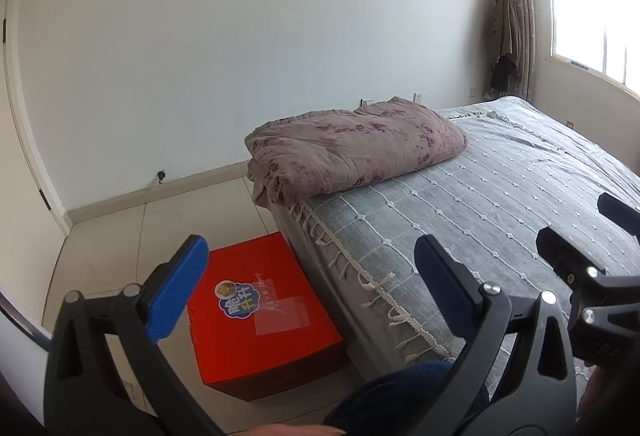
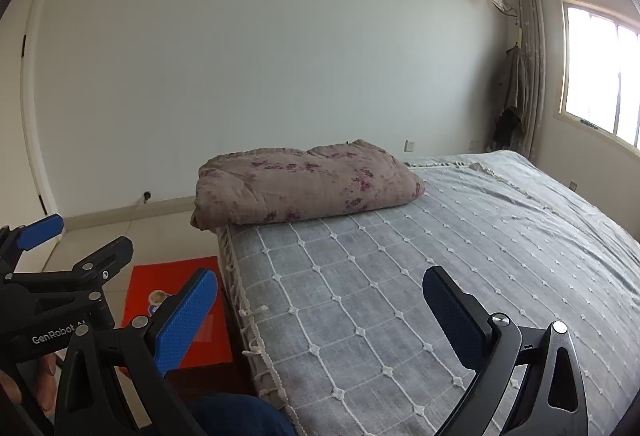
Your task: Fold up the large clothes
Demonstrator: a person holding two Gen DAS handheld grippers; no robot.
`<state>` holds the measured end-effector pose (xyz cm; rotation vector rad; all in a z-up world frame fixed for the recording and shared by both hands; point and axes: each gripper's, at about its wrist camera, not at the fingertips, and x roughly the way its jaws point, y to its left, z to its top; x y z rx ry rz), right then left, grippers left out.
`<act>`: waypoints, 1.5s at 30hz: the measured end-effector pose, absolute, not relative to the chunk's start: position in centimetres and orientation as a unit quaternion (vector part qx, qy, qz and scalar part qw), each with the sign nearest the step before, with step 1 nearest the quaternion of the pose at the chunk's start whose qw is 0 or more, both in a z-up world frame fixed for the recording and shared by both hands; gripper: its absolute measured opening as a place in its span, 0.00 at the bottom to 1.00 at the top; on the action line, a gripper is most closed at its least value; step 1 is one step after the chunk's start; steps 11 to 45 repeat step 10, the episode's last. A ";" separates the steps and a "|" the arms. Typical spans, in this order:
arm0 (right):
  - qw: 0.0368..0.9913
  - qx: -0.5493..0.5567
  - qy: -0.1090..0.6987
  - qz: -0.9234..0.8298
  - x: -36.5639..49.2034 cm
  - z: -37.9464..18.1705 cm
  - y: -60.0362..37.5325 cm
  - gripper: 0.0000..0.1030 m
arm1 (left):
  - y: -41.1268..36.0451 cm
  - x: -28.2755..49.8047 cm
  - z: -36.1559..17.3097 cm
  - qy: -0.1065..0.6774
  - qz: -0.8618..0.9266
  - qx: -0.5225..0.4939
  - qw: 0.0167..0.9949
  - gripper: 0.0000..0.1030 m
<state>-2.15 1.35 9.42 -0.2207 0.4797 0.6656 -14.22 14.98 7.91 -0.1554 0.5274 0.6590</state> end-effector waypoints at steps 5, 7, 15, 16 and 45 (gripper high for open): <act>0.911 -0.107 0.234 0.323 -2.1 9.3 1.4 1.00 | 15.1 -14.2 7.8 0.256 0.317 -0.074 0.910 0.99; 0.911 -0.107 0.233 0.323 -2.1 9.4 1.4 1.00 | 15.1 -14.1 7.8 0.256 0.316 -0.073 0.911 0.99; 0.911 -0.107 0.233 0.323 -2.1 9.3 1.4 1.00 | 15.2 -14.0 7.7 0.258 0.316 -0.073 0.910 0.99; 0.911 -0.107 0.233 0.323 -2.1 9.3 1.4 1.00 | 15.2 -14.0 7.7 0.258 0.316 -0.073 0.910 0.99; 0.911 -0.107 0.233 0.323 -2.1 9.3 1.4 1.00 | 15.2 -14.0 7.7 0.258 0.316 -0.073 0.910 0.99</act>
